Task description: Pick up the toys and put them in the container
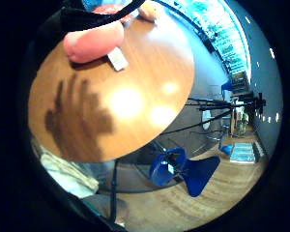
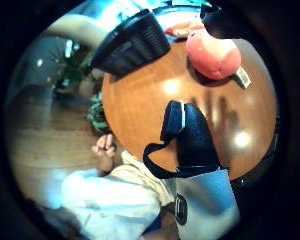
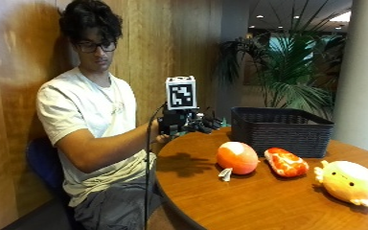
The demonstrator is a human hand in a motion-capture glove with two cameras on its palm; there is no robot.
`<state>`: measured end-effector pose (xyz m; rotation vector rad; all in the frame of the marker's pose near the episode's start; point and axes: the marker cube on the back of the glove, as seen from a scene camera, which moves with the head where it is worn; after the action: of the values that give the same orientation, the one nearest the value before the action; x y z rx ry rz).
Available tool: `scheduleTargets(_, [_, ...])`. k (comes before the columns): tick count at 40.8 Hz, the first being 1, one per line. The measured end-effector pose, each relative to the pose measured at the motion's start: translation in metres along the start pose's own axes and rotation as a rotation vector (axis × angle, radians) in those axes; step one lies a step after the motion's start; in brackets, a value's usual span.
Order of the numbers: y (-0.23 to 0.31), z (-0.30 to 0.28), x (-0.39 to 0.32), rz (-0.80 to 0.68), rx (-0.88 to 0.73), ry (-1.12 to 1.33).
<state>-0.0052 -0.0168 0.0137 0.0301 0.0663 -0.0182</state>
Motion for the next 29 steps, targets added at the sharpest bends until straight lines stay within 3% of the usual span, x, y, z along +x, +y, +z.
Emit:
scheduleTargets(14, [-0.068,0.015,0.008,0.071,-0.066,0.01])
scheduleTargets(22, [-0.111,0.051,0.02,0.08,-0.227,0.101])
scheduleTargets(29, [-0.12,0.075,0.028,0.085,-0.358,0.002])
